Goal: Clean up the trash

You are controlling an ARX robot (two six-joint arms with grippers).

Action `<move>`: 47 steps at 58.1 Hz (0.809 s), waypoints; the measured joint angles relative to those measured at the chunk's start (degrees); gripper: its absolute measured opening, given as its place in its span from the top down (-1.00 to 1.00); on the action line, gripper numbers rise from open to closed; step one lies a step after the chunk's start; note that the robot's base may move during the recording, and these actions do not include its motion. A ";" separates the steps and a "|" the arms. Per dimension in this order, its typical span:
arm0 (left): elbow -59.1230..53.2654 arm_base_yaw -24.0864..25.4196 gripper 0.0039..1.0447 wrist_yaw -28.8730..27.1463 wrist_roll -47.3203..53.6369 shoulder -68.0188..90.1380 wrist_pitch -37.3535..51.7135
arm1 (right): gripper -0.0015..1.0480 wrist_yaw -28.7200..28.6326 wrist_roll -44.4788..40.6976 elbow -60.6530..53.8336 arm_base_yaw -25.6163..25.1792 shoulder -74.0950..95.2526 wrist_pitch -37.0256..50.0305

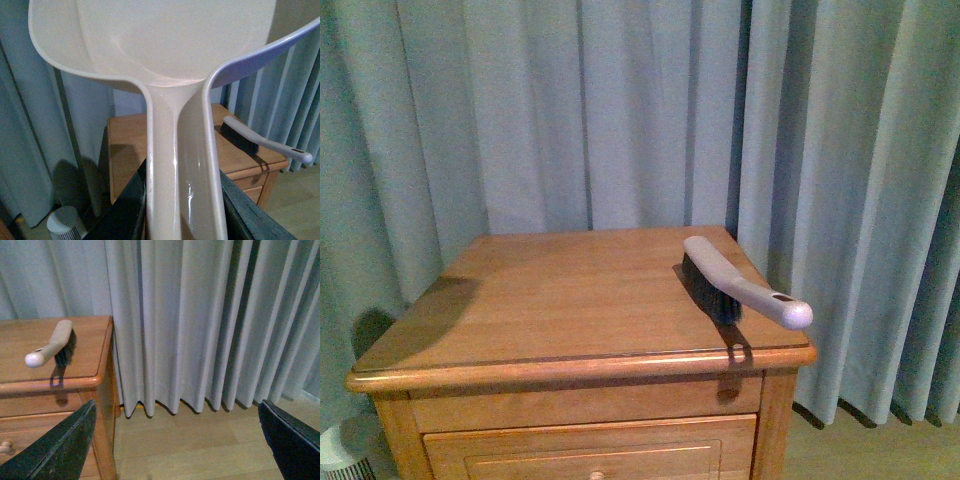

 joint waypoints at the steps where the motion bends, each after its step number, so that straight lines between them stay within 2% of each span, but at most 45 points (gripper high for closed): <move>1: -0.33 0.48 0.48 0.28 -0.13 -0.04 0.00 | -0.86 0.00 -0.02 0.00 0.00 0.00 0.00; 6: -1.01 1.46 0.48 0.44 -0.57 -0.04 0.00 | -0.86 1.42 -0.09 0.07 0.37 0.31 -0.39; 7: -1.01 1.49 0.48 0.46 -0.59 -0.04 0.00 | -0.86 2.99 -0.04 0.20 0.79 0.68 -1.09; 10: -1.01 1.62 0.48 0.46 -0.79 -0.07 0.04 | -0.86 14.32 0.59 2.43 3.78 5.09 -6.21; 13: -1.01 1.66 0.48 0.46 -0.92 -0.24 0.11 | -0.86 20.02 0.96 3.89 3.76 10.43 -6.34; 16: -1.01 1.68 0.48 0.59 -0.90 -0.37 0.17 | -0.86 22.32 2.01 5.90 3.72 15.74 -4.59; 25: -1.01 1.68 0.48 0.68 -0.90 -0.37 0.17 | -0.86 20.74 4.61 18.75 7.19 31.12 -4.31; 36: -1.01 1.70 0.48 0.57 -0.96 -0.37 0.17 | -0.86 17.07 7.98 42.88 15.32 53.00 -13.90; 47: -1.01 1.70 0.48 0.55 -1.09 -0.37 0.17 | -0.86 13.09 15.32 63.98 19.30 75.06 -25.38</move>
